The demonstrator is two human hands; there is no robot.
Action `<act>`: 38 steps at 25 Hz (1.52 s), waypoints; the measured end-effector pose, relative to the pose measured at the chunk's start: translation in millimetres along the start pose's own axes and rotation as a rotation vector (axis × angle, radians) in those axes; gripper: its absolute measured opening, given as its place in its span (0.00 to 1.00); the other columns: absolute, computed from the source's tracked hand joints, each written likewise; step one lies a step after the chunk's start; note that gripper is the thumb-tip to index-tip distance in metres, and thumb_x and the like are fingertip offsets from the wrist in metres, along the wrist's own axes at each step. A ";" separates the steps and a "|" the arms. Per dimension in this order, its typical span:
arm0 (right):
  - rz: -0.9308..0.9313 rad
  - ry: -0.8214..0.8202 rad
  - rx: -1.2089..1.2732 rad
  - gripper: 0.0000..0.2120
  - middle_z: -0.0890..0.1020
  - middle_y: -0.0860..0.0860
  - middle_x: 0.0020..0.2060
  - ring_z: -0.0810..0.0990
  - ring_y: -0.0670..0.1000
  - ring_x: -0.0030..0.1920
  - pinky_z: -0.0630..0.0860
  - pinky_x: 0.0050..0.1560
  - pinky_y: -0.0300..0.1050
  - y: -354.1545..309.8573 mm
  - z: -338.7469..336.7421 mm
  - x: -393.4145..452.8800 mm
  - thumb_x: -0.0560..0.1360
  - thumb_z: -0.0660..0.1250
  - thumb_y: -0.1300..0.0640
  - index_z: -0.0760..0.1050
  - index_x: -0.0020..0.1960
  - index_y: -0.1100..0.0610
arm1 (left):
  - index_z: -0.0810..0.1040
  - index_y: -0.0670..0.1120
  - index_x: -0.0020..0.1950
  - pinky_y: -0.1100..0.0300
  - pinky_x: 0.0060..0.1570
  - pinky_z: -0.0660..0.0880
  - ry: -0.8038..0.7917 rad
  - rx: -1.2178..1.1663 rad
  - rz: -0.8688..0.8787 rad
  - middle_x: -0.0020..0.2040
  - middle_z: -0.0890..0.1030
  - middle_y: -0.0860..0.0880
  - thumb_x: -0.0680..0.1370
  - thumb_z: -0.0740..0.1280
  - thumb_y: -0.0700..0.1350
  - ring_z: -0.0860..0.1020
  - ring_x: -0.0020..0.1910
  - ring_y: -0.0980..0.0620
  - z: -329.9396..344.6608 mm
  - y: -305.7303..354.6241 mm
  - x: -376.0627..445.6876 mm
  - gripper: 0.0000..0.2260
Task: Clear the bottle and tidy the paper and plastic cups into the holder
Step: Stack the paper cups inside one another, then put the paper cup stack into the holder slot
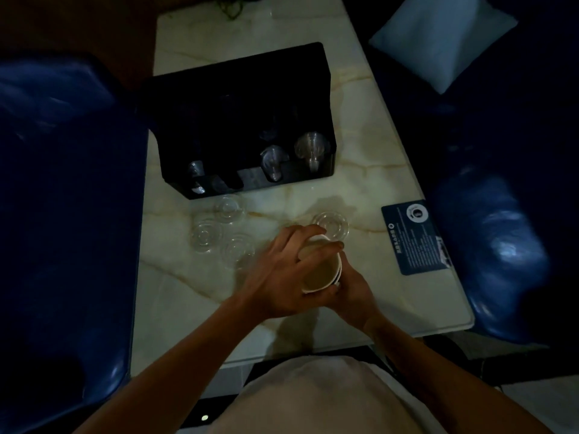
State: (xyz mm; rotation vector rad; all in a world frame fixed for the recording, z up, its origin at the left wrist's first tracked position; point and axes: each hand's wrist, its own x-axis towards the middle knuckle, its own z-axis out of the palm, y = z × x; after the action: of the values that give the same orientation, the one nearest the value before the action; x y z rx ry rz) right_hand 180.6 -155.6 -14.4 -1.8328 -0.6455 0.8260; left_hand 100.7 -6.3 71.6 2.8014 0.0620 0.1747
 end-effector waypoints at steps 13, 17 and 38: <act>-0.034 -0.012 -0.078 0.40 0.77 0.46 0.63 0.78 0.46 0.60 0.78 0.59 0.54 -3.8 -3.5 2.7 0.66 0.77 0.46 0.62 0.73 0.51 | 0.64 0.58 0.71 0.46 0.57 0.77 0.057 0.010 0.000 0.68 0.69 0.48 0.71 0.66 0.67 0.70 0.65 0.45 34.2 -7.9 -2.1 0.31; -0.073 0.005 0.030 0.46 0.72 0.29 0.62 0.76 0.36 0.60 0.78 0.51 0.33 -16.0 -4.3 -3.9 0.60 0.80 0.43 0.58 0.70 0.35 | 0.66 0.54 0.70 0.47 0.59 0.76 -0.010 -0.003 -0.022 0.71 0.66 0.49 0.73 0.61 0.68 0.67 0.67 0.45 25.9 -5.7 -3.9 0.30; 0.090 -0.064 0.727 0.44 0.76 0.54 0.67 0.78 0.57 0.63 0.80 0.53 0.62 -153.7 119.9 35.1 0.62 0.80 0.52 0.63 0.73 0.46 | 0.74 0.58 0.66 0.52 0.43 0.80 0.242 -1.695 -0.881 0.60 0.82 0.43 0.71 0.73 0.56 0.83 0.51 0.41 -36.1 -159.3 -181.3 0.24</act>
State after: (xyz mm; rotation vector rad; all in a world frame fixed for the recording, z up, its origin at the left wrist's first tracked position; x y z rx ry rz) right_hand 99.3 -4.9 85.0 -1.1803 -0.2432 1.0174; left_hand -87.2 144.3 32.3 0.9081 0.7537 0.1912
